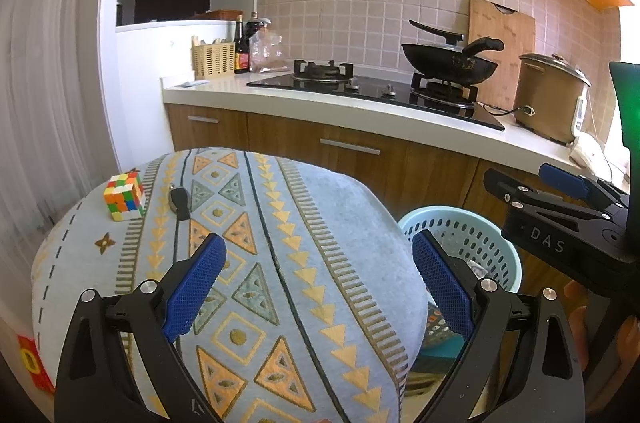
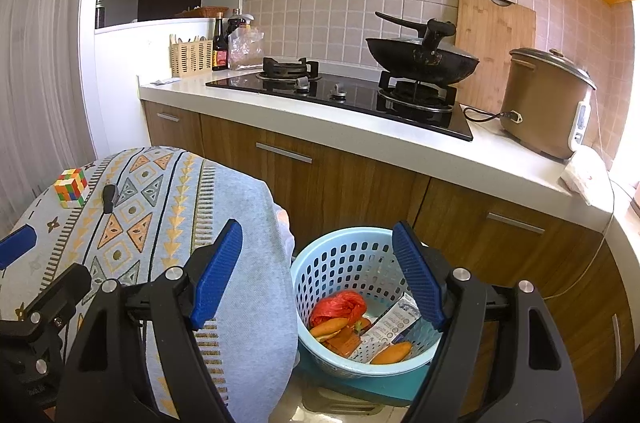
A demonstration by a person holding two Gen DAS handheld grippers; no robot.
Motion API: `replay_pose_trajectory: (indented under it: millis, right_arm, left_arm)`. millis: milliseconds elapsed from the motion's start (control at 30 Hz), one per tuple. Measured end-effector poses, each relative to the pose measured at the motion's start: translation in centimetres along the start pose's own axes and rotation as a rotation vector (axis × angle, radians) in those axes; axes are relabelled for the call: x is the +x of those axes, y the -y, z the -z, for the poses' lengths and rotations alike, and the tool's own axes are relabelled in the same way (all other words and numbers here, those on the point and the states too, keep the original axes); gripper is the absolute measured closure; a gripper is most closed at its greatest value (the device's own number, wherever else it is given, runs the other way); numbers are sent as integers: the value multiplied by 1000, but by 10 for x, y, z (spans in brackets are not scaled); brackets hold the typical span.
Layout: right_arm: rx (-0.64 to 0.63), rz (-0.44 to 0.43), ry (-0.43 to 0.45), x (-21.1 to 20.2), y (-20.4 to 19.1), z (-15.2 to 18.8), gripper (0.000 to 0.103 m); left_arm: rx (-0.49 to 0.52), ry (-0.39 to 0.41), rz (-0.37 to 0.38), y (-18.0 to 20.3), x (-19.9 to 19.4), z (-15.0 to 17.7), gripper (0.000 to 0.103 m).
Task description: Collect trash
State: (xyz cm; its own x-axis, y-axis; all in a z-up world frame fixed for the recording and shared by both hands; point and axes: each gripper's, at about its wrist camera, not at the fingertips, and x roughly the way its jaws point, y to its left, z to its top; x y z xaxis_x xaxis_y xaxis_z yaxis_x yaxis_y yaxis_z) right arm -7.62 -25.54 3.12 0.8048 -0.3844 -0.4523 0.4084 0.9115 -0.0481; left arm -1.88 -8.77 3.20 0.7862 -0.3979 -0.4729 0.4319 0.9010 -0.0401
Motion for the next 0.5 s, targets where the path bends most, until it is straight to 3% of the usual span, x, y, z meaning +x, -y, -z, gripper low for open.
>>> replay_pose_trajectory:
  millis: [500]
  right_arm:
    - [17, -13, -3, 0, 7, 2, 30]
  left_arm:
    - [4, -4, 8, 0, 1, 2, 11]
